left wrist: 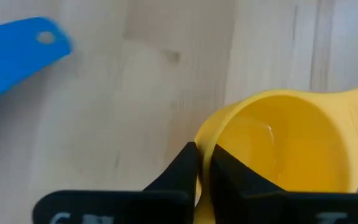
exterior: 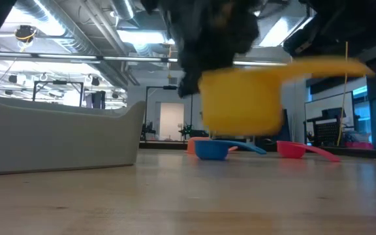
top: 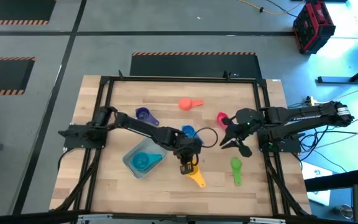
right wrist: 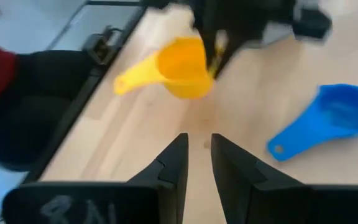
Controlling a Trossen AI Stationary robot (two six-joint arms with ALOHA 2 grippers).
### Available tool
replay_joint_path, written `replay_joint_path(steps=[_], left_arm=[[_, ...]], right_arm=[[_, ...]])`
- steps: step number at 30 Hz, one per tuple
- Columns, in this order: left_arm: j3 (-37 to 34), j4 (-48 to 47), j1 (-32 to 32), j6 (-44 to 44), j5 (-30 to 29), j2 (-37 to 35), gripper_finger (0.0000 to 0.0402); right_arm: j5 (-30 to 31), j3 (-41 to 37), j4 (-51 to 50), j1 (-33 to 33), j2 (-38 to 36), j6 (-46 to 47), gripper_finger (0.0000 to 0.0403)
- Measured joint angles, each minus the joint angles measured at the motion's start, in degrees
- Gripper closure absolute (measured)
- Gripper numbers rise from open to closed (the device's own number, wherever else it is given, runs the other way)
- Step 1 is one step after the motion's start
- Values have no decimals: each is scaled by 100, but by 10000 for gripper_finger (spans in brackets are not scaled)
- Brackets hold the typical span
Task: Nest measuring cups in basket
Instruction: Stack the yellow measuring cup on the light blue measuring cup in the gray bin
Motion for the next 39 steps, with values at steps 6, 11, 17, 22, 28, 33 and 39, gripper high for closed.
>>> replay_joint_path(steps=[6, 11, 17, 22, 28, 33, 39], left_arm=[[0, -649, -101, -999, -358, -774, 388], [6, -1540, -299, -2205, -1168, -1540, 389], [2, -2667, -744, -3914, -2101, -2241, 389], [1, -3556, -1137, -5181, -2309, -2451, 389], [0, -4570, -1592, -6348, -2112, -2473, 389], [-30, -5263, -1965, -7214, -2099, -2460, 389], [-670, -5333, -2336, -8432, -2148, -2460, 389]], right_arm=[[856, 0, 138, -7, 0, -19, 327], [1477, -1, 278, -13, 5, -302, 327], [1550, 2, 875, -67, 179, -836, 327], [1584, 0, 1345, -205, 361, -1149, 327], [1595, 0, 1858, -405, 602, -1372, 327], [1595, 2, 2139, -536, 803, -1365, 327], [1588, 1, 2148, -628, 1004, -1352, 327]])
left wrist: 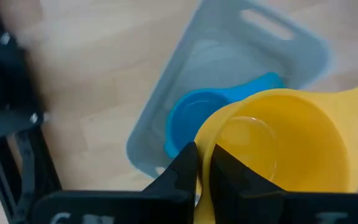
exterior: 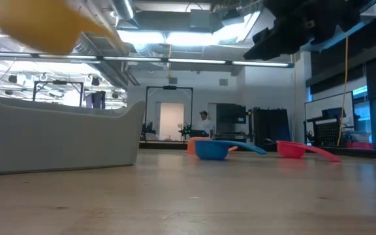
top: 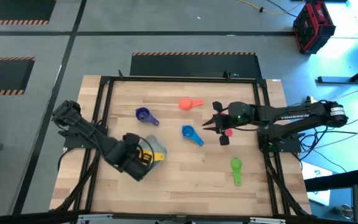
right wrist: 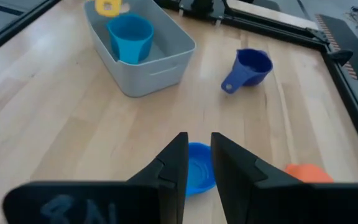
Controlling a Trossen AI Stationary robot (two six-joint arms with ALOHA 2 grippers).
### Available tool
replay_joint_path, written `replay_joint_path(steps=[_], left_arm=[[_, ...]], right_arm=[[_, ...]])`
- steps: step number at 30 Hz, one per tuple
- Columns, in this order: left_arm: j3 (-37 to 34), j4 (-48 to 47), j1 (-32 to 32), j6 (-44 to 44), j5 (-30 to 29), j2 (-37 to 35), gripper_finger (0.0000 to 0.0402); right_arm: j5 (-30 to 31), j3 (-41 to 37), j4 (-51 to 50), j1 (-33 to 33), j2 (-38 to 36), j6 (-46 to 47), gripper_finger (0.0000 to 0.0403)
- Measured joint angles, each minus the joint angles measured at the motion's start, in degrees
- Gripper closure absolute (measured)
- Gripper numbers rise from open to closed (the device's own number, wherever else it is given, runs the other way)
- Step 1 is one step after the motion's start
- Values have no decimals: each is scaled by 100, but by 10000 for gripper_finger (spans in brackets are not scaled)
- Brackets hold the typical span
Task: Nest measuring cups in basket
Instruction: Stack the yellow measuring cup on the light blue measuring cup in the gray bin
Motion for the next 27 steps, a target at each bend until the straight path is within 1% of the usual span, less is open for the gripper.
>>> replay_joint_path(steps=[5, 8, 11, 16, 23, 27], left_arm=[[-668, 444, -140, -1091, 3, 7, 389], [-1009, 771, -169, -1527, 1, 7, 389], [-1323, 1154, -169, -1694, 1, 7, 389], [-1735, 1646, -159, -1714, 3, 7, 385], [-1985, 1794, -149, -1715, 66, 7, 384], [-2076, 1840, -149, -1713, 303, 7, 370]], right_arm=[[-4, 1, 7, -39, 142, 4, 327], [-6, 1, 33, -39, 216, 4, 327], [-6, 1, 94, -39, 271, 6, 327], [-6, 1, 100, -39, 279, 5, 327], [-6, 1, 102, -39, 279, 5, 327], [-6, 1, 107, -39, 279, 4, 327]])
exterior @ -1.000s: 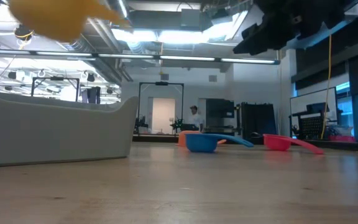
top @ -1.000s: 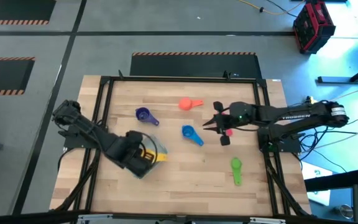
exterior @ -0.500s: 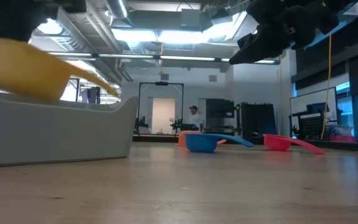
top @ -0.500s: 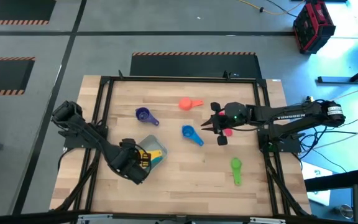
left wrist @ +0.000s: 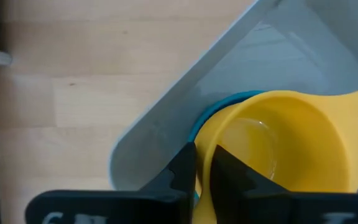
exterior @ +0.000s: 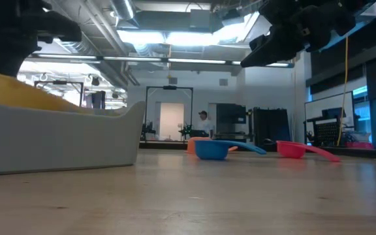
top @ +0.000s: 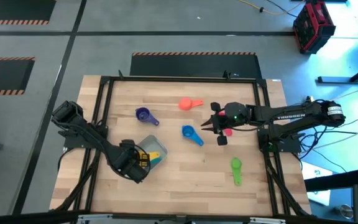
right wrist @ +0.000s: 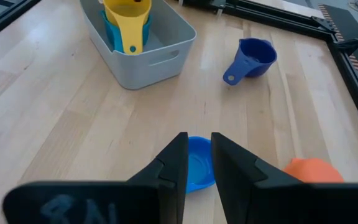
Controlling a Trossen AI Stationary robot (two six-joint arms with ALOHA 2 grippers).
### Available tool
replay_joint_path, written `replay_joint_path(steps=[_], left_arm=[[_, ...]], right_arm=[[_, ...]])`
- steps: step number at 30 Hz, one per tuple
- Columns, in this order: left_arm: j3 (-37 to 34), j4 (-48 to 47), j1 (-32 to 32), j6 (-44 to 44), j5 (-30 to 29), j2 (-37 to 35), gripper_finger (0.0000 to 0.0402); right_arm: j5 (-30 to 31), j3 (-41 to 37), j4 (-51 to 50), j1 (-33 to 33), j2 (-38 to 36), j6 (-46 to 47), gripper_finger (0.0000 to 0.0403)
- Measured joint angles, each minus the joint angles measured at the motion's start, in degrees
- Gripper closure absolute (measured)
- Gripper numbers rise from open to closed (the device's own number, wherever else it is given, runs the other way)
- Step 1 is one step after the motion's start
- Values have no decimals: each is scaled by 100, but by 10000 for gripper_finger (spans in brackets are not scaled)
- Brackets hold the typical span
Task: Nest measuring cups in basket
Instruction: Stack the yellow measuring cup on the light blue measuring cup in the gray bin, then stack the violet measuring cup on the yellow measuring cup in the gray bin
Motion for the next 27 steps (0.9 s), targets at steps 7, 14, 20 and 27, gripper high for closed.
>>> replay_joint_path(steps=[7, 14, 20, 27], left_arm=[[-36, 128, 0, 16, 19, 0, 363], [-36, 207, 0, 57, 4, 0, 338], [-36, 274, 0, 62, 4, 0, 284], [-36, 272, 0, 60, 4, 0, 246]], right_arm=[[0, 0, 0, 0, -2, 0, 327], [0, -2, 0, 0, -4, 0, 327], [0, 0, 0, 0, -4, 1, 327], [0, 0, 0, 0, -4, 0, 327]])
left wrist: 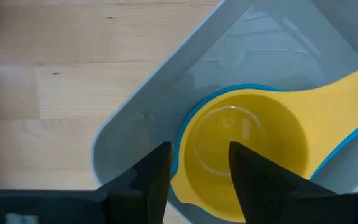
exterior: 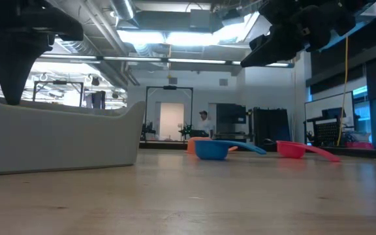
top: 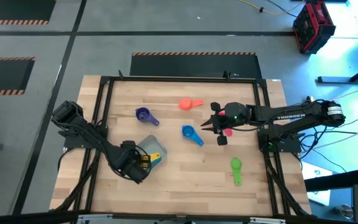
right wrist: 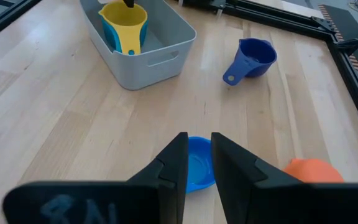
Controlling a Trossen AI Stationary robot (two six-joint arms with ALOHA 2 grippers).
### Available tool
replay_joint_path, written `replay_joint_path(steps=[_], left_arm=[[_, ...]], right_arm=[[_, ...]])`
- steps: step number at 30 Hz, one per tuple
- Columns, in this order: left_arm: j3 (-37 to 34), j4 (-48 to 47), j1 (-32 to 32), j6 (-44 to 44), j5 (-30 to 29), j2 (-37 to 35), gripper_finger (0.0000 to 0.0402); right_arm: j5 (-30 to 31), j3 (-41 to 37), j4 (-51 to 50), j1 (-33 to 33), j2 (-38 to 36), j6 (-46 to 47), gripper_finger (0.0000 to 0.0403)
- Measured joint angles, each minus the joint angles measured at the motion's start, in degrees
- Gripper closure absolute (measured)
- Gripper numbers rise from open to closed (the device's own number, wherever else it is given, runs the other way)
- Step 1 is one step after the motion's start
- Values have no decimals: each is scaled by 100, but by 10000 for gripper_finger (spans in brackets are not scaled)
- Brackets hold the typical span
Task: Nest measuring cups in basket
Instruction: Stack the violet measuring cup on the yellow measuring cup in the gray bin
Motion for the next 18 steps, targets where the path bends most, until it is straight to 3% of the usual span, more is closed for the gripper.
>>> replay_joint_path(steps=[10, 15, 18], left_arm=[[2, -11, 0, 63, -85, -165, 245], [98, -37, 6, 203, -547, -513, 247], [239, -33, 79, 742, -877, -754, 247]], right_arm=[[0, 0, 0, 0, 0, 0, 327], [2, 0, 0, 0, 0, 1, 327], [2, 0, 0, 0, 0, 2, 327]])
